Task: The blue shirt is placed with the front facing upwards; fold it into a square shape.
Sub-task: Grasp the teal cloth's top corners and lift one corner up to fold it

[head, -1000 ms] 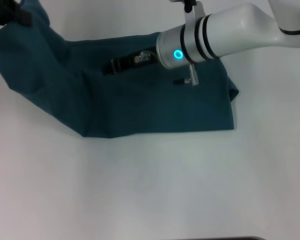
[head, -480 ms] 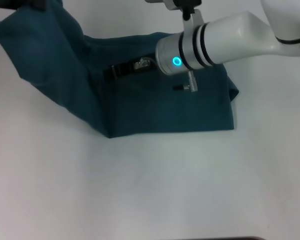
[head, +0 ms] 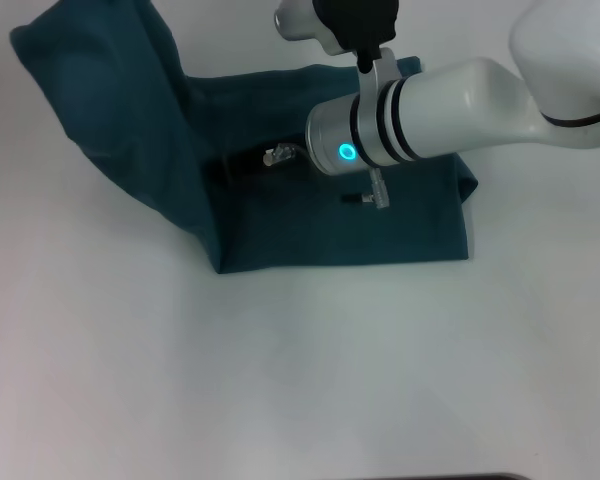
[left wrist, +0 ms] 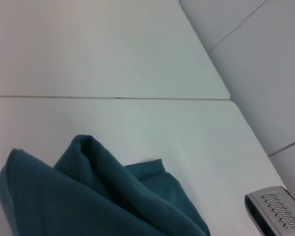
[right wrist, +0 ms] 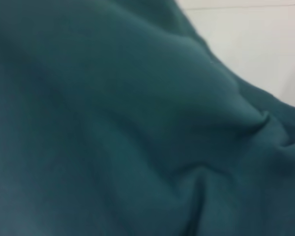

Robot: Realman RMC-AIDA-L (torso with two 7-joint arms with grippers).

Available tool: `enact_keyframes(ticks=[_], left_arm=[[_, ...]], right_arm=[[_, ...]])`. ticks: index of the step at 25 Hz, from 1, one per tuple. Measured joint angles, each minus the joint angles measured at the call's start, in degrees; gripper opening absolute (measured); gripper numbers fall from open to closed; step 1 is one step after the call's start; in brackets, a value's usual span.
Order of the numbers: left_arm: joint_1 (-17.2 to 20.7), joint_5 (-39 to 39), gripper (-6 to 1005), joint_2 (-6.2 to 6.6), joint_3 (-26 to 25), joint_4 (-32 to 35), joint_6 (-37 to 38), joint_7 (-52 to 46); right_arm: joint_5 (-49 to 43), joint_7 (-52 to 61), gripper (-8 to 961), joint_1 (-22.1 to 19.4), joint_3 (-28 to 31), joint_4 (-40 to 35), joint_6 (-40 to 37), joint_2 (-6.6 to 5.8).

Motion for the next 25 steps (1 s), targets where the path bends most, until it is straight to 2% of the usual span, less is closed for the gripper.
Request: enact_keyframes(ticks=[7, 13, 15, 17, 25], left_arm=[[-1.1, -0.1, 55, -0.64, 1.8, 0.3, -1.2, -0.4], [-1.0, -0.1, 55, -0.31, 1.9, 1.1, -1.7, -0.4], [-1.0, -0.1, 55, -0.31, 1.9, 1.2, -1.8, -0.4], [-1.1, 0.0, 55, -0.31, 1.9, 1.2, -1.8, -0.4], [-1.3, 0.0, 55, -0.41, 1.9, 0.9, -1.8, -0.5]], right_arm=[[-3.2, 6.6, 7, 1.1, -0.2, 1.9, 0.5, -0.07], [-4.0, 7.7, 8, -2.3, 3.8, 0.2, -5.1, -2.15], [-4.1, 5.9, 8, -3.4, 6.1, 0.0, -7.2, -2.12], [-4.1, 3.9, 9, -3.7, 7.1, -0.2, -8.7, -1.55], [-6.2, 7.8, 10, -2.1, 4.7, 0.3, -6.6, -0.80]])
